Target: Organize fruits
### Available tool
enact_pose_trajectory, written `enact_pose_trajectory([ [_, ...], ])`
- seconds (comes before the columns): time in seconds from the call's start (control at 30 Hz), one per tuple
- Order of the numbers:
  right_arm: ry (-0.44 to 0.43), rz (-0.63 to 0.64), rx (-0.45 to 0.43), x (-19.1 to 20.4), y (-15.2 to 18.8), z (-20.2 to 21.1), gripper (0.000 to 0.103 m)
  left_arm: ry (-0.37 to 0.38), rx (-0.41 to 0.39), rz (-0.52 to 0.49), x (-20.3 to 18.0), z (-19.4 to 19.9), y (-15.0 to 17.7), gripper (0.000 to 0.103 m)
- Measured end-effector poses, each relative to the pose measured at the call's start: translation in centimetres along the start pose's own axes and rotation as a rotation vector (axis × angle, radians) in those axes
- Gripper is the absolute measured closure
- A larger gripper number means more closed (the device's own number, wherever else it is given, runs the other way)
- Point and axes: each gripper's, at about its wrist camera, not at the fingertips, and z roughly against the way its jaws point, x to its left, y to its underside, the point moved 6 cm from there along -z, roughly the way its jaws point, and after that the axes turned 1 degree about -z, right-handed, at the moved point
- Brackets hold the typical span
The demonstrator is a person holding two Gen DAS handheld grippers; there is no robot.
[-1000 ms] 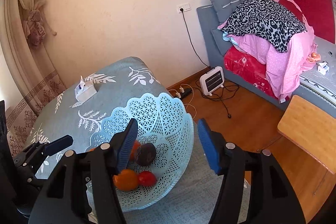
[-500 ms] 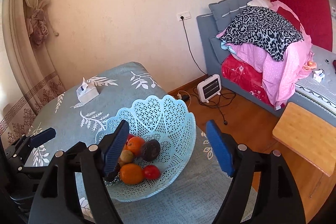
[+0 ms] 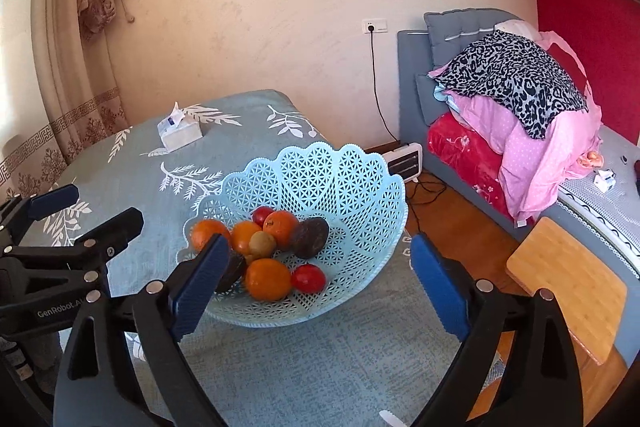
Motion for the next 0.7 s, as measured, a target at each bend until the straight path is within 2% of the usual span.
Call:
enact_pose_trajectory([
  [0.07, 0.012, 0.022, 0.0, 0.4, 0.2, 0.1, 0.005, -0.01, 0.004, 0.001, 0.2, 0.1, 0.2, 0.005],
  [0.27, 0.029, 0.069, 0.0, 1.2, 0.7, 0.1, 0.004, -0.07, -0.013, -0.023, 0.6, 0.4, 0.6, 0.005],
  [0.7, 0.04, 0.058, 0.014, 0.8, 1.1, -0.5, 0.004, -0.094, -0.014, -0.075, -0.3, -0.2, 0.8, 0.005],
])
